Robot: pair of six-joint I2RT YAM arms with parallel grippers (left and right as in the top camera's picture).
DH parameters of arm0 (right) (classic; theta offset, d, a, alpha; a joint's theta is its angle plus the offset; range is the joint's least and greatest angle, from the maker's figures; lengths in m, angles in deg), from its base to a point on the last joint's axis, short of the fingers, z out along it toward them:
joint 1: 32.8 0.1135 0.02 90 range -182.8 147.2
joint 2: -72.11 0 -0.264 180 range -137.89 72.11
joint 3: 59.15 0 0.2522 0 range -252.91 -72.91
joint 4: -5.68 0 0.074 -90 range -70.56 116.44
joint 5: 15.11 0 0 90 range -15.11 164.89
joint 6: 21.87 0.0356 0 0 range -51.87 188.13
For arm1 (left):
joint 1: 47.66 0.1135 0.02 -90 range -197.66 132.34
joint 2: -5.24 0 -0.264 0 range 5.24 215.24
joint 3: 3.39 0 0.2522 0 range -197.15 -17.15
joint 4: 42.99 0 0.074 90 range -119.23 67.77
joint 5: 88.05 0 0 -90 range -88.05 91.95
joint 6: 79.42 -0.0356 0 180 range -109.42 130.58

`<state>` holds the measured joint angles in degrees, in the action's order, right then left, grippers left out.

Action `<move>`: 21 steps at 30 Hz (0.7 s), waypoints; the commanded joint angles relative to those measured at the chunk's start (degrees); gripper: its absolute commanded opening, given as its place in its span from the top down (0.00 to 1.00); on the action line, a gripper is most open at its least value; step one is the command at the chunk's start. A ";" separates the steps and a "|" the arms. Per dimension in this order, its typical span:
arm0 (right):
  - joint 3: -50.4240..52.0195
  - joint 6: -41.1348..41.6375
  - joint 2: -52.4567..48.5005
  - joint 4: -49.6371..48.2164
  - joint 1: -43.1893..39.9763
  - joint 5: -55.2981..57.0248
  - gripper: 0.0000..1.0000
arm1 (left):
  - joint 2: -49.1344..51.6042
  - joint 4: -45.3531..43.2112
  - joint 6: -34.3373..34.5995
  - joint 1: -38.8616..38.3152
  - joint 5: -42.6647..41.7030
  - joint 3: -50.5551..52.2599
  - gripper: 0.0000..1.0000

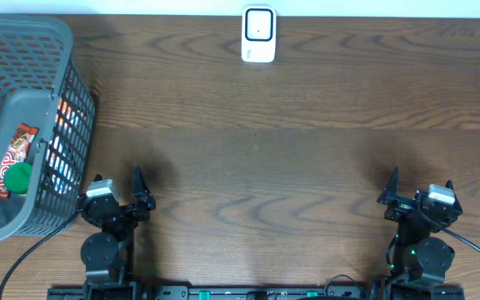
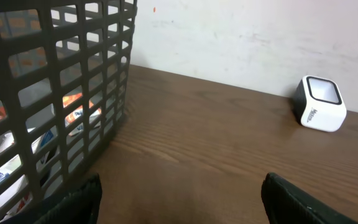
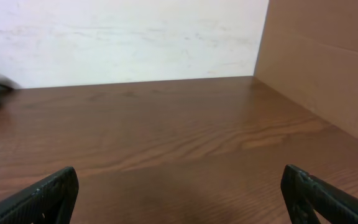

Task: Scan the item barcode

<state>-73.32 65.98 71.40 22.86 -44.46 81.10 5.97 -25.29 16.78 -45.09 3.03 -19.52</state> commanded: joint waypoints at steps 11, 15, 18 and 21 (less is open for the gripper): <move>0.09 -0.70 -0.15 0.24 1.01 -0.09 0.01 | 3.08 1.33 0.15 0.24 0.92 1.51 0.18; 0.09 -0.72 -0.15 0.22 1.01 -0.09 0.01 | 7.19 1.42 0.13 0.24 -2.75 1.31 0.18; 0.09 -0.72 -0.15 0.22 1.01 -0.09 0.01 | 10.43 2.01 0.17 0.24 -8.48 -1.49 0.18; 0.09 -0.70 -0.15 0.22 1.01 -0.09 0.01 | 14.27 4.98 2.89 0.24 -11.15 -8.92 0.17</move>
<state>-73.32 65.98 71.36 22.86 -43.78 81.08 17.73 -21.61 17.26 -45.09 -3.50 -21.60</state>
